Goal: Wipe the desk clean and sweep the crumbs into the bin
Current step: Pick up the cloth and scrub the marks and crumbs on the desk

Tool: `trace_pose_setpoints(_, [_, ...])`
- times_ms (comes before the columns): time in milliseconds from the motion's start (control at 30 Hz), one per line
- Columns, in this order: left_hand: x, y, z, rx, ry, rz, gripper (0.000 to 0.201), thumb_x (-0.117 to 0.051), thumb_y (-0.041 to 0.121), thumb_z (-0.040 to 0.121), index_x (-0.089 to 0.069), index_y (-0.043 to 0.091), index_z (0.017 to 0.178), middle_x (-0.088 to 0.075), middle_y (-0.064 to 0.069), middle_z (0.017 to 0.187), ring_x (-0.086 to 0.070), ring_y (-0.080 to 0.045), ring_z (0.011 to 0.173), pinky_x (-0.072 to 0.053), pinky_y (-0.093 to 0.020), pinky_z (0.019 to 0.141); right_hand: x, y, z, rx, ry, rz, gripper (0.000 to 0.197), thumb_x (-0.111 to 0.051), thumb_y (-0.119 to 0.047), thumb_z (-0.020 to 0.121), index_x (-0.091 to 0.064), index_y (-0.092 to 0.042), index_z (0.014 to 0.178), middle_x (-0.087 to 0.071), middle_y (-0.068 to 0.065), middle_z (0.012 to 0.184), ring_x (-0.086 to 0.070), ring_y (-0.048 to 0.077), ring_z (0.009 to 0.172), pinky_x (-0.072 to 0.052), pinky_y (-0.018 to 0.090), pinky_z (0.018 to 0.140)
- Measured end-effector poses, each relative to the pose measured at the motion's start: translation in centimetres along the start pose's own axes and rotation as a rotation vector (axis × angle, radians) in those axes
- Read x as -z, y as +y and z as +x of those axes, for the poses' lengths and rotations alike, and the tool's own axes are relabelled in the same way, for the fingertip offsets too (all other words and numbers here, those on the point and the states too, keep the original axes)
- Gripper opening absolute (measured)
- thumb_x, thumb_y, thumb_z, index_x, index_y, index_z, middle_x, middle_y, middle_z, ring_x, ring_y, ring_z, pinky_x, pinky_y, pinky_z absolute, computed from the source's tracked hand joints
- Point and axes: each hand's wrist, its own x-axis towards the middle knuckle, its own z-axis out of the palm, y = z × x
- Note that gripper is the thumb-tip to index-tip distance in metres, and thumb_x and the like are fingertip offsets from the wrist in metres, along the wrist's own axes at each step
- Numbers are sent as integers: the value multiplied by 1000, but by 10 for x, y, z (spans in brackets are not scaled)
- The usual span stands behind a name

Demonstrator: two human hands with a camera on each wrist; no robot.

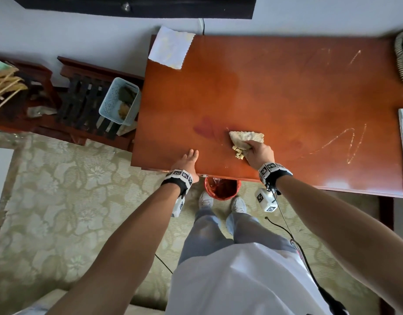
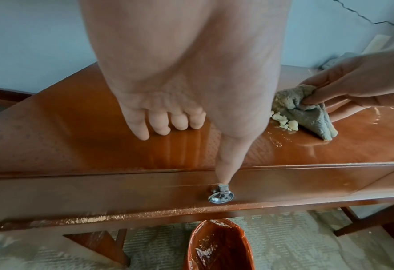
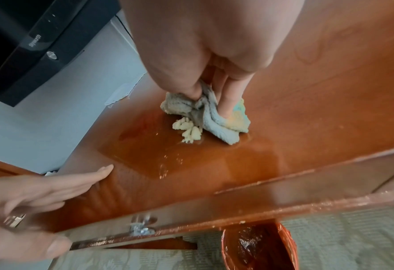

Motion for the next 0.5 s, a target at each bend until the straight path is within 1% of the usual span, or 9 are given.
trace_pose_setpoints(67, [4,-4,-2,-32,-11,31,105,-66,17,89,8,27,162,11,5,170,-9,-22,157,-33,-44,120,-10,-5,-9,9,19,0,25,-60,-28,89,-71,-34,111,-74,4,91,-68,30,85,-49,27,72])
trace_pose_setpoints(167, [9,-6,-2,-65,-16,72,103,-65,16,89,8,25,162,11,3,170,-11,-21,156,-34,-43,119,-18,-8,-15,43,25,-17,26,-57,-27,90,-71,-34,111,-75,0,89,-69,25,82,-47,24,70])
trace_pose_setpoints(267, [9,-8,-5,-74,-7,96,104,-65,14,88,7,25,162,9,4,170,-15,-21,155,-40,-44,114,-15,-9,-9,59,4,-64,26,-57,-27,89,-70,-35,109,-74,0,89,-68,26,82,-46,25,70])
trace_pose_setpoints(300, [8,-9,-4,-74,-4,95,104,-65,13,88,7,25,162,9,4,170,-16,-21,155,-41,-44,114,-12,-9,-6,65,-12,-86,25,-57,-29,89,-70,-35,109,-74,0,91,-68,27,83,-47,26,70])
trace_pose_setpoints(367, [5,-7,-4,-69,10,99,105,-67,14,87,6,24,162,9,3,170,-16,-22,155,-40,-44,114,-7,-9,-4,101,-47,-130,26,-58,-31,90,-68,-35,113,-74,3,95,-69,30,86,-53,31,75])
trace_pose_setpoints(400, [3,-6,-4,-63,18,105,106,-68,15,86,6,24,162,9,3,170,-15,-23,155,-39,-44,115,-6,-8,-4,131,-62,-157,29,-58,-30,91,-68,-35,117,-74,6,97,-68,32,88,-53,33,77])
trace_pose_setpoints(467, [-4,-4,-2,-40,29,91,108,-69,18,85,6,24,162,9,3,170,-13,-23,155,-35,-44,117,-5,-6,-6,190,-104,-194,33,-57,-27,93,-65,-35,124,-74,10,101,-68,33,90,-53,34,79])
trace_pose_setpoints(500, [-7,-1,-1,-28,38,78,108,-70,18,85,6,24,162,9,3,170,-11,-24,156,-33,-44,119,-6,-4,-8,209,-117,-195,33,-56,-26,94,-64,-37,124,-74,10,100,-68,33,89,-53,33,78])
